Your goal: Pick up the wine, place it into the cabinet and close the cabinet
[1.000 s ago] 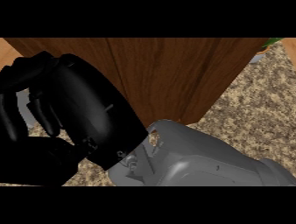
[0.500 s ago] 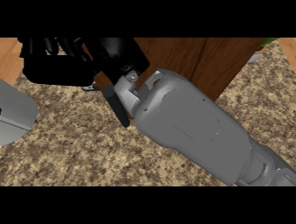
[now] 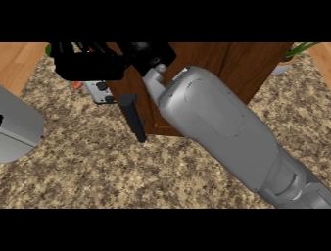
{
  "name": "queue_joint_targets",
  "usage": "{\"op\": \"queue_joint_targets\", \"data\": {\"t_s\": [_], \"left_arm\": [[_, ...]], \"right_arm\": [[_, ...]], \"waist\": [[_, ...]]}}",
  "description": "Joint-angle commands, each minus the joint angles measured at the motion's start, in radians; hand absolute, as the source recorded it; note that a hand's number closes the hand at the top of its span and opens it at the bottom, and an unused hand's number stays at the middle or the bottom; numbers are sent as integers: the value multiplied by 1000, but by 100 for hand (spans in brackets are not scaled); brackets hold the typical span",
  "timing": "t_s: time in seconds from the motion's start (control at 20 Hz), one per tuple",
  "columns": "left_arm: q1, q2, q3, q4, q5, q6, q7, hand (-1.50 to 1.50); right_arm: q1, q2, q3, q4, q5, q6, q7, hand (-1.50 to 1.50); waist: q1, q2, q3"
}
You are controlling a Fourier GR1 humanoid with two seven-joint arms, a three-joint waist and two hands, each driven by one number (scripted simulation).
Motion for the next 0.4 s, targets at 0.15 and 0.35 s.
{"op": "queue_joint_targets", "data": {"t_s": [0.15, 0.35], "left_arm": [[-35, -20, -11, 0, -6, 27, 27, -150], [-20, -37, -11, 11, -25, 6, -9, -150]], "right_arm": [[1, -88, -50, 173, 65, 6, -67, 150], [33, -111, -48, 189, 78, 24, -107, 150]], "waist": [[-9, 42, 6], [1, 45, 5]]}}
